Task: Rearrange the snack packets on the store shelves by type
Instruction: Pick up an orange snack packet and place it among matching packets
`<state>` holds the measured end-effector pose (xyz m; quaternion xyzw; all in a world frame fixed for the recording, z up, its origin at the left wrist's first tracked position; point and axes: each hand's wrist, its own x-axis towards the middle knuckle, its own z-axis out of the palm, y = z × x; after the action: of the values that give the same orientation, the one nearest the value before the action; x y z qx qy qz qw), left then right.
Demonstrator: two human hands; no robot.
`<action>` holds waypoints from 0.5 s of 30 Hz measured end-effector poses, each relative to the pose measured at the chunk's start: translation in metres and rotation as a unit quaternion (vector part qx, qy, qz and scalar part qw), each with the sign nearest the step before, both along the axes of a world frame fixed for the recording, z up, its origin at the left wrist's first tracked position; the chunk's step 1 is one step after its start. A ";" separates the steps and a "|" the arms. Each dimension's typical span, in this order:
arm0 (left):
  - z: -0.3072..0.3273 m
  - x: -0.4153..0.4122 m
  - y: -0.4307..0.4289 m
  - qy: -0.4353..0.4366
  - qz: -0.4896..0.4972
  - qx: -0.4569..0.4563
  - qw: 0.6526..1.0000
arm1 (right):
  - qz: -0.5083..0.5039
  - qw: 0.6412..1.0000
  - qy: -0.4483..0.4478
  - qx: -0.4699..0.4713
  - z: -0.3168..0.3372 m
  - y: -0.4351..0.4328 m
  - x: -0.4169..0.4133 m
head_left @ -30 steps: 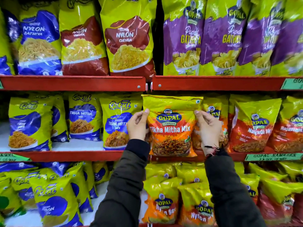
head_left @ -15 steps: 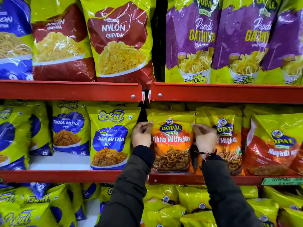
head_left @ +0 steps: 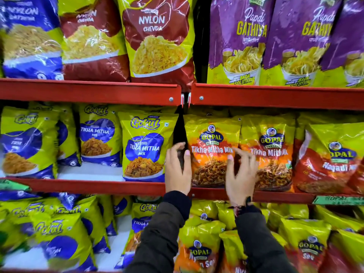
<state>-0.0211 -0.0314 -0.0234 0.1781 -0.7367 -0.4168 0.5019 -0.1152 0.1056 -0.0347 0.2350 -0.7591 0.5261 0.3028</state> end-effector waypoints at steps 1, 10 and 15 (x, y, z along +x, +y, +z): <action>-0.007 0.011 0.003 -0.015 0.007 -0.037 0.999 | 0.017 1.000 0.004 0.006 -0.008 -0.001 0.012; -0.084 0.106 -0.013 -0.158 0.073 -0.146 0.974 | 0.143 0.986 -0.046 0.070 -0.084 -0.032 0.105; -0.132 0.138 -0.047 -0.203 0.096 -0.084 0.971 | 0.225 0.964 -0.100 0.098 -0.126 -0.061 0.133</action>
<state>0.1170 -0.0781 -0.1559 0.2860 -0.8352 -0.2586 0.3922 0.0181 0.0451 -0.1606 0.3744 -0.7610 0.5244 0.0752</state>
